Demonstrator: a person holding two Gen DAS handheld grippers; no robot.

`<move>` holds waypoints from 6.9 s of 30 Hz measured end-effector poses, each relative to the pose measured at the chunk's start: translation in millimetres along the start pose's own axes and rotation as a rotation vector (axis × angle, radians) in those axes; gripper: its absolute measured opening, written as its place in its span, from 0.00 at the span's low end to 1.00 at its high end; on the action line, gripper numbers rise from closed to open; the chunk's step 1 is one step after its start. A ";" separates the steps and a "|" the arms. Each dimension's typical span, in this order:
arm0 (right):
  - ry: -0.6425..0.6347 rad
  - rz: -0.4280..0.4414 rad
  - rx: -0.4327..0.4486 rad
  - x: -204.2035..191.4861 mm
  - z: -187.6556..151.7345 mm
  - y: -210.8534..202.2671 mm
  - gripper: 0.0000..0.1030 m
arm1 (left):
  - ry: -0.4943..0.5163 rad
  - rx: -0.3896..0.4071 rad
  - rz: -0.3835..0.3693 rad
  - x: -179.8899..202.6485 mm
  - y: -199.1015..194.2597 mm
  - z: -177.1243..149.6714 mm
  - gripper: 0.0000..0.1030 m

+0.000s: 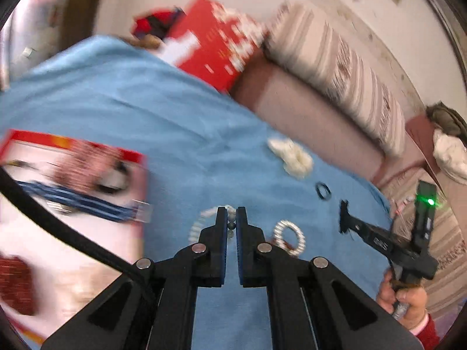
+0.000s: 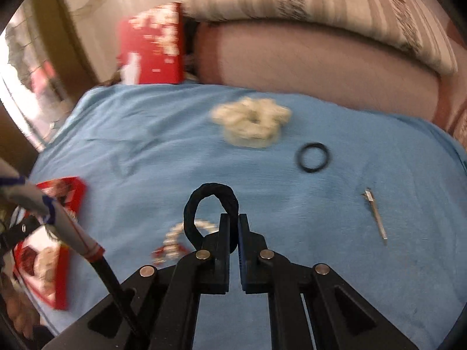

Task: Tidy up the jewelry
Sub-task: 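Carry the black hair tie into the tray and open the right tool, then grasp the red bead bracelet with the left tool while the right tool grasps the pearl bracelet, then carry the red bead bracelet and pearl bracelet over the tray with both tools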

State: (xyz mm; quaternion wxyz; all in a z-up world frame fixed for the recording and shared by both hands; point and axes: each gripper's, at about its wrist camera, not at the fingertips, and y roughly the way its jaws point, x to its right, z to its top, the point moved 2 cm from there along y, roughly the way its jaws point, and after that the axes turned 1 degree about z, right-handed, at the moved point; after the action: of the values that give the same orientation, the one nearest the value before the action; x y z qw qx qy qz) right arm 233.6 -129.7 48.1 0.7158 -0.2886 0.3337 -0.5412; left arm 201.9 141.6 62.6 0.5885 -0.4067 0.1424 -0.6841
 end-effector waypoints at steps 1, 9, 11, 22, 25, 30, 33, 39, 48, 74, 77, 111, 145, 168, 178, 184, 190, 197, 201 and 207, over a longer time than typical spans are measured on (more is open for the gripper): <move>-0.026 0.021 0.002 -16.9 -0.1 -4.1 0.05 | -0.004 0.027 0.025 -9.1 -11.7 1.5 0.05; -0.180 0.191 -0.045 -149.0 -11.4 -2.9 0.05 | -0.112 0.128 0.221 -110.9 -71.3 8.2 0.05; -0.214 0.220 -0.062 -178.2 -15.9 3.9 0.05 | -0.157 0.126 0.252 -139.5 -73.6 8.9 0.05; -0.335 0.311 -0.210 -306.5 -53.4 78.4 0.05 | -0.379 0.060 0.226 -235.9 -45.9 6.7 0.05; -0.340 0.309 -0.248 -321.3 -61.2 97.2 0.05 | -0.392 0.047 0.224 -238.3 -41.1 6.9 0.05; -0.338 0.305 -0.288 -331.2 -69.9 111.2 0.06 | -0.391 0.046 0.237 -238.3 -40.4 9.1 0.05; -0.328 0.320 -0.310 -327.6 -68.6 108.7 0.16 | -0.413 0.049 0.235 -241.0 -42.3 8.2 0.08; -0.343 0.264 -0.241 -297.1 -46.3 88.1 0.25 | -0.449 0.103 0.220 -245.6 -55.4 7.0 0.34; -0.167 0.138 -0.150 -190.6 -15.8 60.9 0.26 | -0.387 0.154 0.166 -219.8 -60.0 10.6 0.40; 0.191 -0.077 -0.186 16.2 -35.9 88.2 0.33 | 0.088 -0.119 0.012 16.8 55.0 -50.2 0.41; 0.136 -0.104 -0.177 16.6 -33.0 86.8 0.11 | 0.103 -0.144 0.009 29.2 71.1 -51.9 0.41; 0.187 -0.203 -0.119 101.5 -90.5 34.2 0.12 | 0.384 -0.228 0.010 115.4 139.4 -81.7 0.07; 0.150 -0.214 -0.020 51.7 -68.2 -25.6 0.10 | 0.266 -0.027 0.067 71.3 48.8 -38.6 0.07; -0.024 -0.062 0.018 -63.7 -56.4 -45.1 0.10 | -0.042 0.089 0.104 -69.7 -37.3 4.1 0.07; -0.104 0.039 0.012 -126.8 -45.5 -37.7 0.11 | -0.234 0.135 0.156 -158.7 -68.7 8.2 0.07; -0.149 0.109 0.002 -172.5 -34.1 -27.9 0.11 | -0.255 0.138 0.234 -180.1 -70.4 6.1 0.07; -0.194 0.209 -0.014 -229.6 -19.6 -15.8 0.11 | -0.289 0.129 0.240 -196.8 -67.2 8.4 0.07; -0.229 0.294 -0.071 -286.7 -11.9 18.1 0.11 | -0.334 0.081 0.241 -215.1 -53.5 7.6 0.07; -0.228 0.323 -0.103 -308.2 -11.6 39.3 0.11 | -0.341 0.043 0.227 -216.4 -41.9 6.6 0.07; -0.225 0.280 -0.169 -308.9 -21.1 72.4 0.11 | -0.327 -0.017 0.223 -211.6 -25.5 3.0 0.07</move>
State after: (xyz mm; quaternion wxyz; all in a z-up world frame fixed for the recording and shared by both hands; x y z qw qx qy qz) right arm 199.9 186.0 30.3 0.7902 -0.3569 0.3327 -0.3708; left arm 181.5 344.2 -0.6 0.6723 -0.4990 0.0951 -0.5385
